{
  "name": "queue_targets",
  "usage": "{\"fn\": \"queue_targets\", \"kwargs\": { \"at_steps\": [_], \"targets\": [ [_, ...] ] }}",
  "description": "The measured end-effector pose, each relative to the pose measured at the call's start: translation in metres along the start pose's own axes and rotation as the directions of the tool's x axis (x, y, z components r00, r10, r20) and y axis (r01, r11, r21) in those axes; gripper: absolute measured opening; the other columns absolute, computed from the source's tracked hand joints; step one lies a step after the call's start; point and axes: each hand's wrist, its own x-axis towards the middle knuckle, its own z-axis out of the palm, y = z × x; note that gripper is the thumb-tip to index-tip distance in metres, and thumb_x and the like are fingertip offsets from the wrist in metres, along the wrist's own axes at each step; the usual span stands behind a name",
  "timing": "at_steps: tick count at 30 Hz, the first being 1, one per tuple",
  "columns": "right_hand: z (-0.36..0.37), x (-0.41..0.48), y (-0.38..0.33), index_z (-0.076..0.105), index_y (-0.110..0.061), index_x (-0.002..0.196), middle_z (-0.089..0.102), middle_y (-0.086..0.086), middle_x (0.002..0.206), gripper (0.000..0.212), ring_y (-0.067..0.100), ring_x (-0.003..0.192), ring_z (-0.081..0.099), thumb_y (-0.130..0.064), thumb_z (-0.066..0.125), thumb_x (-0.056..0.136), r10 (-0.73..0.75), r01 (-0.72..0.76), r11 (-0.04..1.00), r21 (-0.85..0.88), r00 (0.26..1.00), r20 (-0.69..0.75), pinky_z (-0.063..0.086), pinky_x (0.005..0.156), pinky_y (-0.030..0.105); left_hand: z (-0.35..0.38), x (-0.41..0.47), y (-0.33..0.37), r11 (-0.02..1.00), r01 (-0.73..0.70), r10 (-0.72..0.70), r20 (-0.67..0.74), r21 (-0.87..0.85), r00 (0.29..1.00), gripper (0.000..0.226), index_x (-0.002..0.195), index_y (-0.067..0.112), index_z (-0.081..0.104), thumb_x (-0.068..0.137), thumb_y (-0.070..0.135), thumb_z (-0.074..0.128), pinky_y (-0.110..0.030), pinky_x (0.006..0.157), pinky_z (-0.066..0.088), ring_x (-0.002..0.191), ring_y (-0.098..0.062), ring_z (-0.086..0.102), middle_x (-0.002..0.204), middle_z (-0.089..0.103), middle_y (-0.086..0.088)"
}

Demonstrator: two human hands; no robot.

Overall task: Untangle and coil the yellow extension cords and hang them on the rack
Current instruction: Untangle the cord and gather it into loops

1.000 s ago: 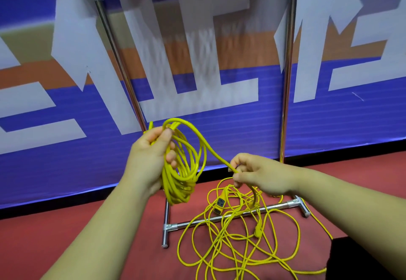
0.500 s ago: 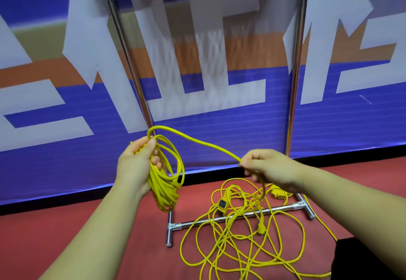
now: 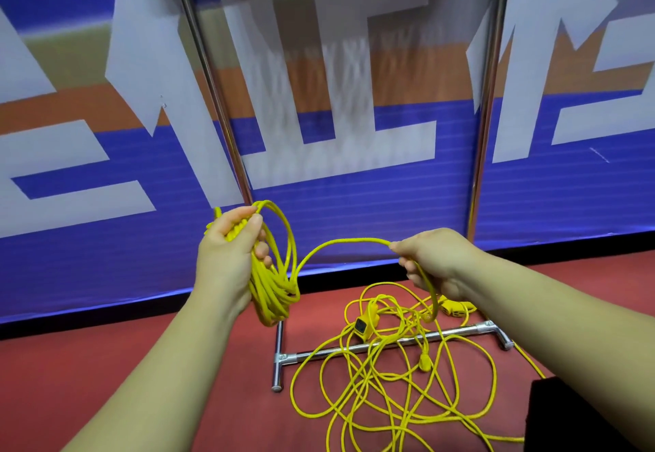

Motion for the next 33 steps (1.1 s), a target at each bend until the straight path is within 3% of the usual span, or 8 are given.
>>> {"fn": "queue_targets", "kwargs": {
  "at_steps": [4,10,14,19,21,24,29,33],
  "targets": [
    [0.001,0.001,-0.006,0.06,-0.009,0.076,0.051,0.002,0.05,0.023,0.012,0.045,0.046,-0.02,0.065,0.096,-0.005,0.01,0.995,0.104,0.999,-0.045,0.047,0.044,0.021,0.012,-0.01,0.001,0.999,0.003,-0.01,0.147,0.047,0.989,0.017,0.116,0.007,0.061,0.099,0.007,0.058,-0.026,0.043,0.041,0.044,-0.014,0.042,0.073,0.055,-0.008],
    [0.001,0.001,-0.01,0.066,-0.009,0.09,0.058,0.004,0.066,0.01,0.009,0.053,0.055,-0.019,0.067,0.093,0.02,-0.018,0.979,0.203,1.0,-0.008,0.057,0.065,0.028,0.032,-0.032,-0.004,0.993,0.101,-0.114,0.325,0.056,0.939,0.014,0.106,0.012,0.065,0.094,0.006,0.061,-0.025,0.042,0.041,0.042,-0.014,0.04,0.071,0.053,-0.009],
    [-0.002,-0.006,-0.019,0.073,-0.008,0.101,0.062,0.0,0.063,0.017,0.008,0.054,0.056,-0.009,0.062,0.089,-0.045,0.038,0.984,0.175,0.998,0.034,0.044,0.061,0.024,0.044,-0.042,-0.013,0.984,0.117,-0.163,0.41,0.135,0.898,0.019,0.106,0.013,0.067,0.091,0.001,0.067,-0.026,0.042,0.042,0.043,-0.015,0.041,0.07,0.053,-0.009],
    [-0.016,-0.015,-0.025,0.074,-0.016,0.101,0.06,-0.005,0.052,0.021,0.004,0.044,0.052,-0.003,0.067,0.085,-0.159,0.16,0.987,-0.005,0.985,0.064,0.036,0.048,0.02,0.056,-0.049,-0.023,0.962,0.105,-0.207,0.426,0.251,0.881,0.023,0.11,0.014,0.067,0.093,-0.001,0.064,-0.03,0.047,0.048,0.044,-0.022,0.049,0.065,0.052,-0.017],
    [-0.019,-0.017,-0.027,0.072,-0.015,0.103,0.067,0.0,0.061,0.021,0.008,0.05,0.057,-0.003,0.069,0.086,-0.164,0.166,0.986,-0.022,0.982,0.092,0.04,0.047,0.02,0.059,-0.051,-0.026,0.958,0.116,-0.226,0.434,0.264,0.872,0.025,0.113,0.013,0.066,0.093,-0.001,0.063,-0.032,0.05,0.053,0.05,-0.024,0.057,0.065,0.056,-0.017],
    [-0.02,-0.02,-0.03,0.071,-0.012,0.105,0.074,0.009,0.085,0.021,0.016,0.067,0.065,-0.006,0.073,0.085,-0.17,0.171,0.985,0.007,0.98,0.101,0.049,0.05,0.019,0.067,-0.056,-0.03,0.948,0.15,-0.262,0.42,0.281,0.869,0.028,0.116,0.016,0.064,0.094,-0.001,0.062,-0.032,0.058,0.06,0.065,-0.028,0.071,0.071,0.065,-0.016],
    [-0.018,-0.021,-0.034,0.072,-0.011,0.097,0.074,0.009,0.082,0.016,0.015,0.062,0.068,-0.004,0.075,0.084,-0.166,0.156,0.982,0.11,0.983,0.081,0.053,0.049,0.02,0.084,-0.063,-0.042,0.948,0.167,-0.266,0.389,0.27,0.882,0.04,0.125,0.02,0.06,0.094,-0.005,0.061,-0.04,0.075,0.063,0.082,-0.032,0.076,0.079,0.072,-0.015],
    [-0.016,-0.017,-0.035,0.07,-0.012,0.093,0.075,0.011,0.082,0.013,0.021,0.072,0.071,-0.004,0.074,0.085,-0.149,0.132,0.977,0.168,0.985,0.092,0.059,0.053,0.023,0.096,-0.066,-0.046,0.969,0.129,-0.203,0.378,0.213,0.903,0.043,0.126,0.02,0.06,0.093,-0.007,0.061,-0.042,0.075,0.063,0.082,-0.031,0.076,0.094,0.076,-0.01]
  ]
}}
